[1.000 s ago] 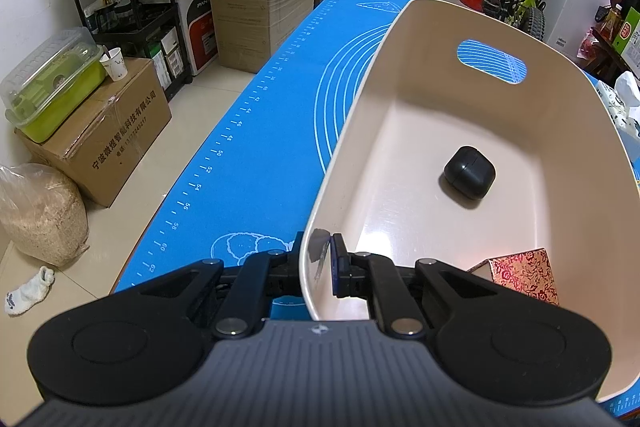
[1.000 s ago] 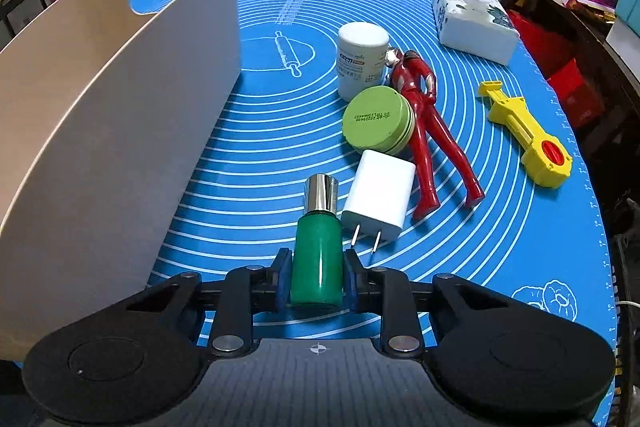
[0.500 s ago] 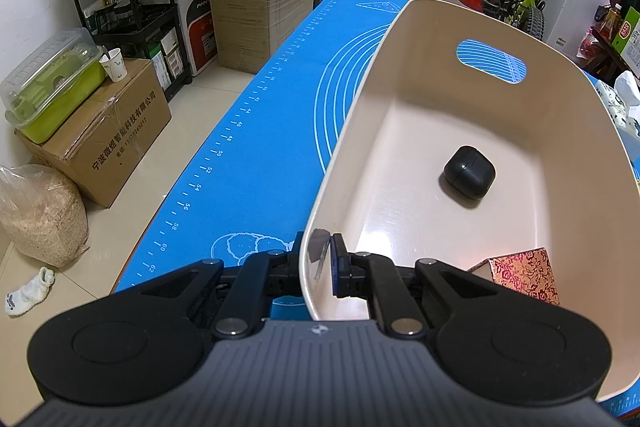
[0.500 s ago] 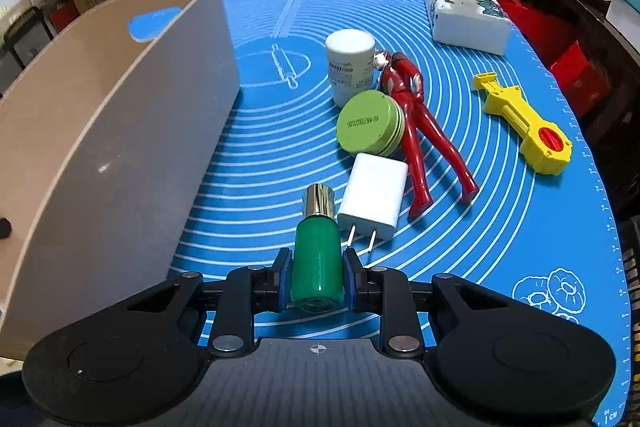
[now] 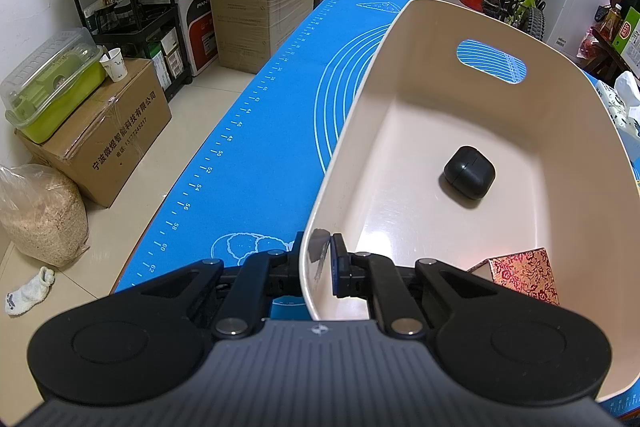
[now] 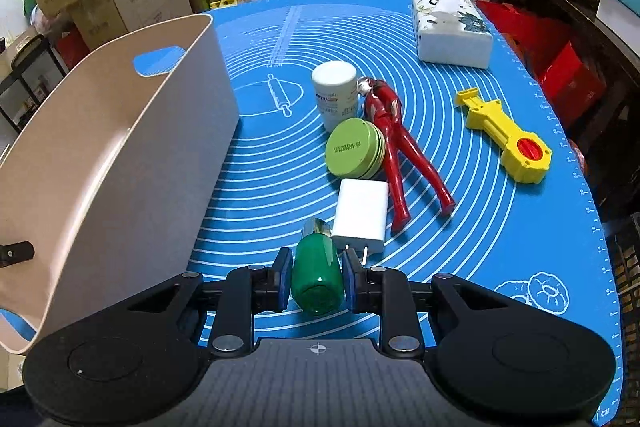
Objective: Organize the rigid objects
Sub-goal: 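Carry the green bottle into the bin with the right tool and release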
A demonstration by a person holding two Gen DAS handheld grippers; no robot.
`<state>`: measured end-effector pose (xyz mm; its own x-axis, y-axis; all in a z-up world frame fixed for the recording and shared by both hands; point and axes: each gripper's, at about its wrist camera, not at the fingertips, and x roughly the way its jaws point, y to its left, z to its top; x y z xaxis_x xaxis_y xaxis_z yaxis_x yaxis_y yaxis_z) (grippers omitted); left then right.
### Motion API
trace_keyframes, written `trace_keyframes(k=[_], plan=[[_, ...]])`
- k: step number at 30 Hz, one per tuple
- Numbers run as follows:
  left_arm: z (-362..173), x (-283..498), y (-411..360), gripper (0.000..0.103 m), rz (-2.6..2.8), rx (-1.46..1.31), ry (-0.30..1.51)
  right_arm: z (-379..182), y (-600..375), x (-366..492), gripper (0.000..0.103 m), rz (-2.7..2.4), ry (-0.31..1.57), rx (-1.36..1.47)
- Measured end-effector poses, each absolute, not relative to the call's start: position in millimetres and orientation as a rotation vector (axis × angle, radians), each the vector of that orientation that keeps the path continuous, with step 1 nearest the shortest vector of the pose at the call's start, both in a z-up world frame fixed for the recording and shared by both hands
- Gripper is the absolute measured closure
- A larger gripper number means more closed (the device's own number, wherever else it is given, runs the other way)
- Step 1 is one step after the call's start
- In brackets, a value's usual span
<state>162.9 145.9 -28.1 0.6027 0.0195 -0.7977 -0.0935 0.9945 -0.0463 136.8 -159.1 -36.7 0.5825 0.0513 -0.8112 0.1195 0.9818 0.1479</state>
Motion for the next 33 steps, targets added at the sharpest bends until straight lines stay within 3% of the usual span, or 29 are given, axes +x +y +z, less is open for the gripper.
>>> trace_keyframes(k=[10, 20, 33], plan=[[-28.2, 163.7, 146.0, 0.09, 0.064, -0.089, 0.921, -26.6, -161.9, 133.1, 0.068, -0.042, 0.917, 0.198], [-28.0, 163.9, 146.4, 0.09, 0.064, -0.091, 0.921, 32.5, -162.6, 135.6, 0.068, -0.019, 0.762, 0.212], [-28.9, 163.5, 147.9, 0.09, 0.063, -0.1, 0.923, 64.7, -88.5, 167.1, 0.068, 0.151, 0.681, 0.138]])
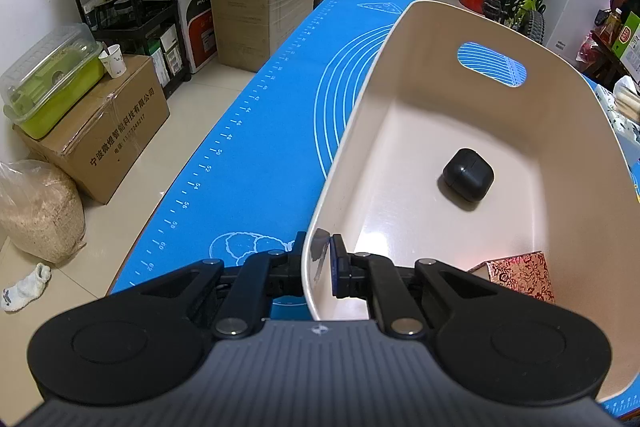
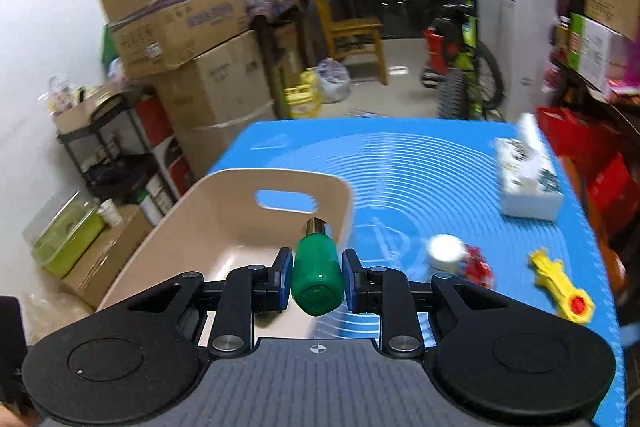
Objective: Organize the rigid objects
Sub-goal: 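Carry the green bottle into the bin with the right tool and release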
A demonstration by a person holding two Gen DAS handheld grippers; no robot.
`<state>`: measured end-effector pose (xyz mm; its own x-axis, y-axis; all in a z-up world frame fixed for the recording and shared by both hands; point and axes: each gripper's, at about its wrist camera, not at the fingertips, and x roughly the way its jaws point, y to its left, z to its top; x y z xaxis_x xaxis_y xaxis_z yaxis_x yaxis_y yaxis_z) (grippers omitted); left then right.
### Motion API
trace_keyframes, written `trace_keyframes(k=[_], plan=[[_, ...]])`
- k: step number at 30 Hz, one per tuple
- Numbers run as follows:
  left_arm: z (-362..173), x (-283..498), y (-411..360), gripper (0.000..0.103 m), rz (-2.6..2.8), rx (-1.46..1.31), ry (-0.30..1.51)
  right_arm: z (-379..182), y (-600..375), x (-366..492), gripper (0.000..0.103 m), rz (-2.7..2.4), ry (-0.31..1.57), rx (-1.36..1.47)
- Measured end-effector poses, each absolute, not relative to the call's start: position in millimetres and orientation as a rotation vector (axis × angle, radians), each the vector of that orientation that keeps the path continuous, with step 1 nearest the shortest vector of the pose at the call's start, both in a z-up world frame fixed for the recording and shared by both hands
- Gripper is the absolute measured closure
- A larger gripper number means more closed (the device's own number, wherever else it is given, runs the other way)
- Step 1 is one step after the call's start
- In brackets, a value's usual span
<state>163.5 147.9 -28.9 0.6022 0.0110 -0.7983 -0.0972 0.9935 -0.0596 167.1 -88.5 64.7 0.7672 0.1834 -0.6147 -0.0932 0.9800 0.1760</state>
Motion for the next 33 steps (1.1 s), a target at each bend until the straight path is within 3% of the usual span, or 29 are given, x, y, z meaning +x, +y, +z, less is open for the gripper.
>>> trace_keyframes(k=[21, 29, 33], plan=[[-28.7, 162.6, 147.4, 0.09, 0.063, -0.101, 0.924, 5.7, -18.1, 185.5, 0.069, 0.186, 0.864, -0.049], [-27.1, 161.8, 147.1, 0.09, 0.064, -0.099, 0.924, 21.3, -39.7, 178.5, 0.047, 0.181, 0.834, 0.049], [-26.6, 161.7, 147.5, 0.09, 0.064, -0.099, 0.924, 35.7, -57.7, 172.4, 0.044, 0.171, 0.786, 0.076]])
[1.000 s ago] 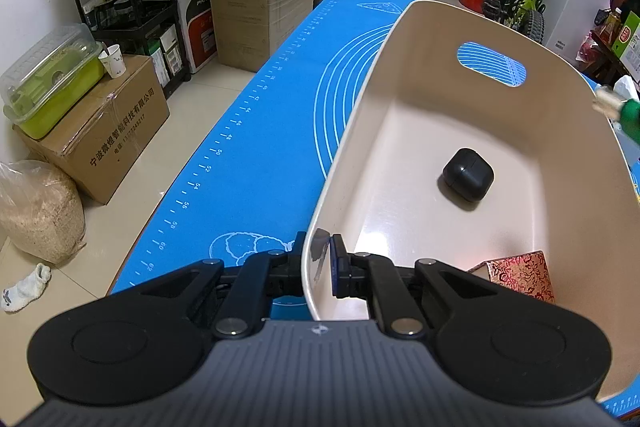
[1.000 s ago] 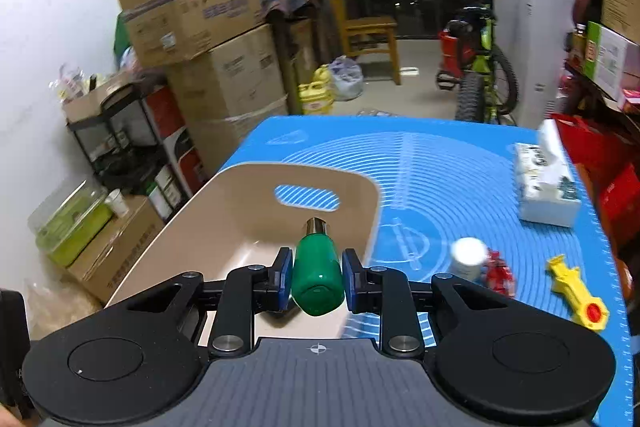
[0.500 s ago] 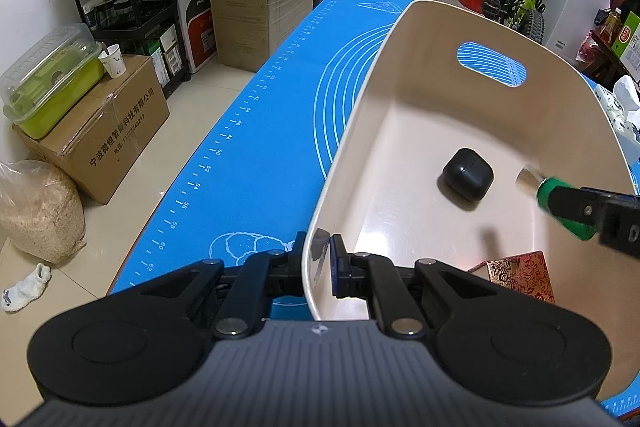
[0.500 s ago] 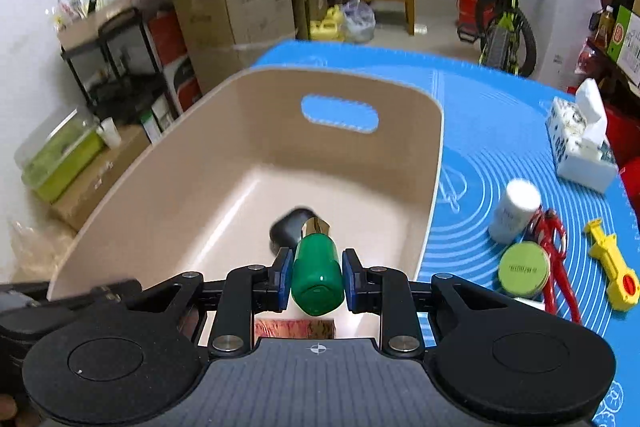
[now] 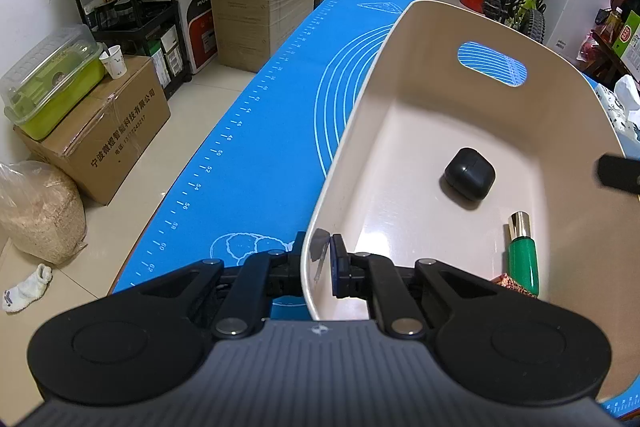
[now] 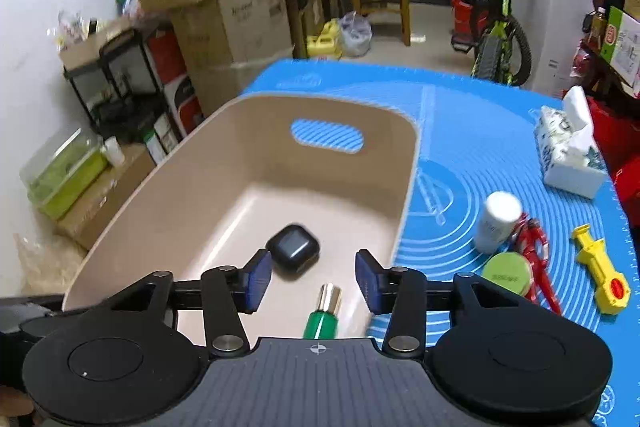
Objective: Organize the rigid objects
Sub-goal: 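Carry the green bottle into the bin with the right tool and release, then move the right tool to the white charger plug and grasp it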
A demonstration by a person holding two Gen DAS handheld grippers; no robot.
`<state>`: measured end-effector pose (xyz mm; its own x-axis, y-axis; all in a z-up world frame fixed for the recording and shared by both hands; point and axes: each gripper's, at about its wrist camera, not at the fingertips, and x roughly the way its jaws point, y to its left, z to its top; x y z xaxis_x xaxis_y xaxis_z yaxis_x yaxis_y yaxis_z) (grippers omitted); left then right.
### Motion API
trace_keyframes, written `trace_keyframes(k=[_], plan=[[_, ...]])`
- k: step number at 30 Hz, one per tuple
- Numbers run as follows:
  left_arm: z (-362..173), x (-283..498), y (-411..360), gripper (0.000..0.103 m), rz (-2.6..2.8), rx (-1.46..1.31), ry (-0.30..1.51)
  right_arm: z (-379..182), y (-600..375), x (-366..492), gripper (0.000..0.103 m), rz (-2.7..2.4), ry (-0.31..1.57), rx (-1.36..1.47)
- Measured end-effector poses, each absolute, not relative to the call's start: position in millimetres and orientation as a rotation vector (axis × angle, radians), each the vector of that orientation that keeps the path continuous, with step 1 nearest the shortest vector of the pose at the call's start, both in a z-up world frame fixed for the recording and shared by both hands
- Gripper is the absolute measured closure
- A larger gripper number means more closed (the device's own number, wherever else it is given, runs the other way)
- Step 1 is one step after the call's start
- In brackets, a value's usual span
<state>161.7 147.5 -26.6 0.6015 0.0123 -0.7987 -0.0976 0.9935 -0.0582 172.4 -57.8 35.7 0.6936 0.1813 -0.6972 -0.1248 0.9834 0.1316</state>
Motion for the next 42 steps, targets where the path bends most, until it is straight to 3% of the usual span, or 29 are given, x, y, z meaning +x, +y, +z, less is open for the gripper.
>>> trace_keyframes(k=[11, 27, 31, 42], plan=[[-25.7, 161.0, 148.2, 0.09, 0.063, -0.101, 0.924, 52.0, -129.7, 163.5, 0.038, 0.061, 0.742, 0.097], [-26.7, 162.5, 148.5, 0.09, 0.065, -0.105, 0.923, -30.6, -183.4, 167.6, 0.039, -0.035, 0.952, 0.145], [-26.6, 162.4, 148.3, 0.09, 0.065, -0.105, 0.923, -44.8, -184.9, 167.2, 0.049, -0.022, 0.989, 0.142], [-26.7, 162.4, 148.5, 0.09, 0.064, -0.105, 0.923, -65.4, -186.9, 177.0, 0.053, -0.028, 0.991, 0.13]])
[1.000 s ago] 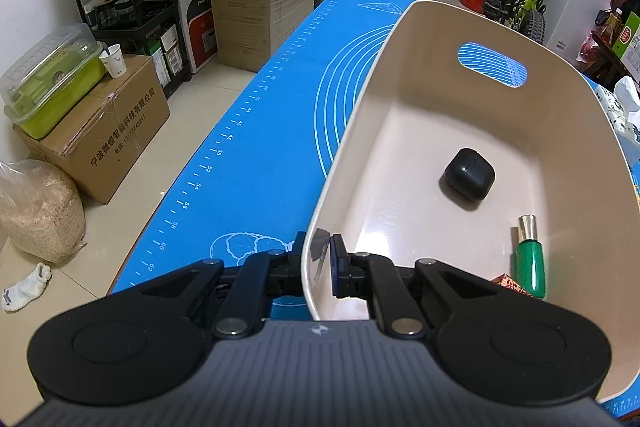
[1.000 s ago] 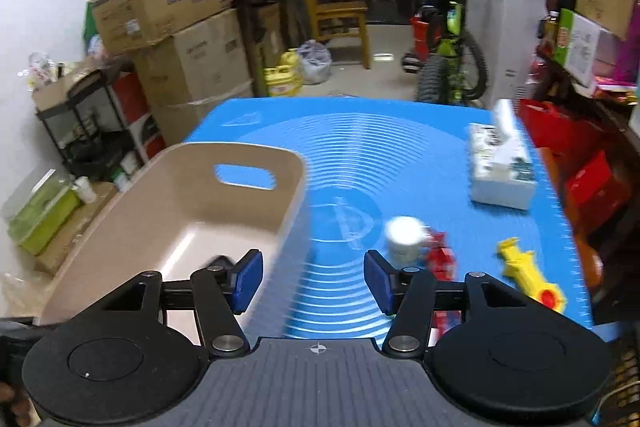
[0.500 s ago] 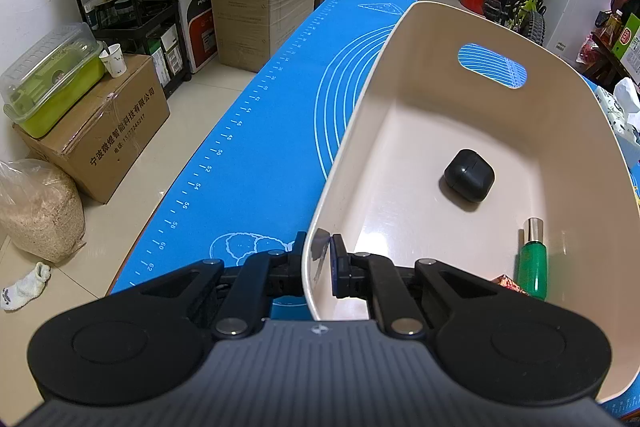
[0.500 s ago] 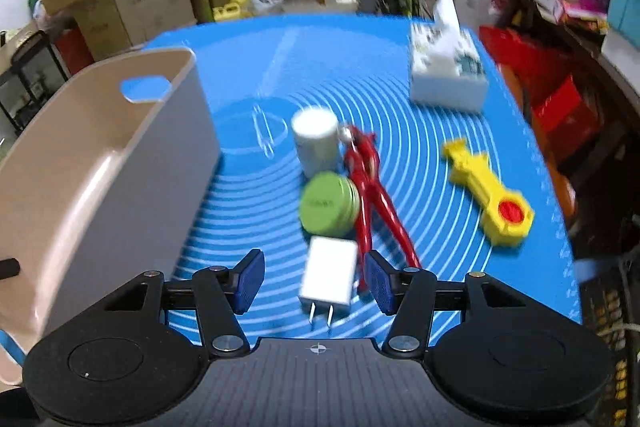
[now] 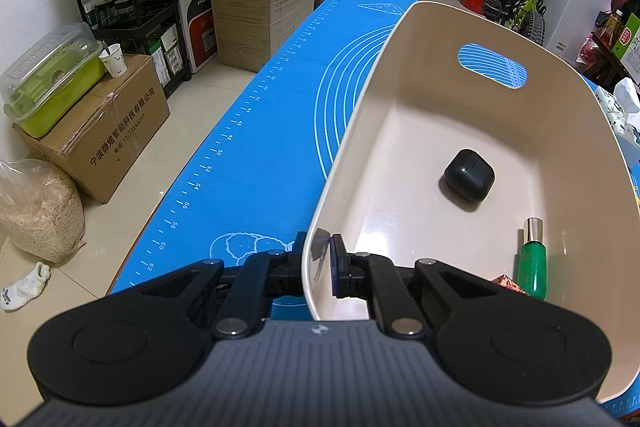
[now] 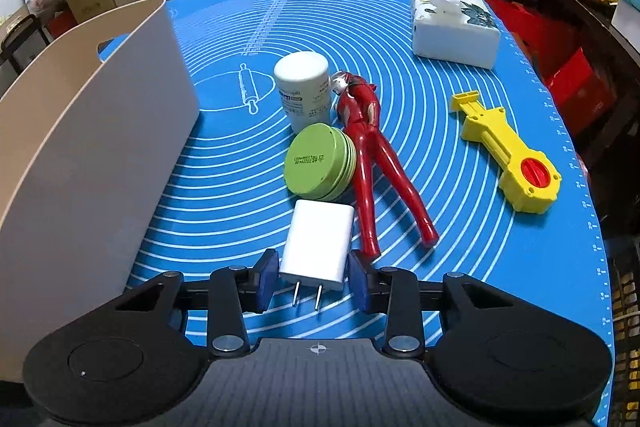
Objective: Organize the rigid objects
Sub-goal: 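Move the right tool to the white charger plug and grasp it, then carry the white charger plug into the bin with the right tool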
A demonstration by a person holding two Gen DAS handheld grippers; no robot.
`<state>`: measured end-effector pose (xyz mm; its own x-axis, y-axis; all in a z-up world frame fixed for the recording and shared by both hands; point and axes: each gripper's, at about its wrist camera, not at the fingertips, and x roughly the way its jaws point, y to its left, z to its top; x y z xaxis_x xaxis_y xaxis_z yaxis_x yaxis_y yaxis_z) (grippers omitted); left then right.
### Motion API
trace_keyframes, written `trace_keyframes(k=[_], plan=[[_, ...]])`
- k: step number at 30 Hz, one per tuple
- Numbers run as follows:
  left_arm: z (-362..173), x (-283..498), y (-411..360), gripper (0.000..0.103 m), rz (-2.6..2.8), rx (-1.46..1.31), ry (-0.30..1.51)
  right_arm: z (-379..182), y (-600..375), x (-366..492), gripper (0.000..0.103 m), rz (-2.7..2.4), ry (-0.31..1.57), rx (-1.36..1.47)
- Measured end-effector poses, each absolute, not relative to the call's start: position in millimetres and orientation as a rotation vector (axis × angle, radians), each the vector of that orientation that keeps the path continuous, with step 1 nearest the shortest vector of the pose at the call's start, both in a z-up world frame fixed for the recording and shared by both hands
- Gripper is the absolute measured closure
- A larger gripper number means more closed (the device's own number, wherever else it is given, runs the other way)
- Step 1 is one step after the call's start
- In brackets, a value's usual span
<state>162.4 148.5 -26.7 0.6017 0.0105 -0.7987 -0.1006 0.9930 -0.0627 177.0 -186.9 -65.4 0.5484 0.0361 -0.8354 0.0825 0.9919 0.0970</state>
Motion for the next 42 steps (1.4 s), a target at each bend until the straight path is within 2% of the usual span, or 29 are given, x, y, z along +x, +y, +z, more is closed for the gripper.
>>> trace_keyframes(k=[7, 9, 10, 17, 34, 42], plan=[[-26.6, 162.5, 148.6, 0.09, 0.065, -0.105, 0.923, -69.6, -178.7, 188.4, 0.052, -0.067, 0.977, 0.083], [-26.6, 162.5, 148.6, 0.09, 0.065, -0.105, 0.923, -69.9, -175.9, 188.8, 0.055, -0.077, 0.97, 0.069], [-26.6, 162.5, 148.6, 0.09, 0.065, -0.105, 0.923, -70.3, -174.5, 188.0, 0.061, -0.08, 0.963, 0.069], [-26.5, 162.4, 148.3, 0.09, 0.065, -0.105, 0.924, -66.3, -174.0, 170.7, 0.061, -0.1, 0.912, 0.056], [-27.8, 162.5, 148.7, 0.09, 0.068, -0.116, 0.926, 45.9, -150.6, 159.2, 0.061, 0.002, 0.642, 0.086], [-27.8, 162.5, 148.5, 0.09, 0.067, -0.116, 0.926, 66.0, -100.2, 171.7, 0.061, 0.117, 0.595, 0.048]])
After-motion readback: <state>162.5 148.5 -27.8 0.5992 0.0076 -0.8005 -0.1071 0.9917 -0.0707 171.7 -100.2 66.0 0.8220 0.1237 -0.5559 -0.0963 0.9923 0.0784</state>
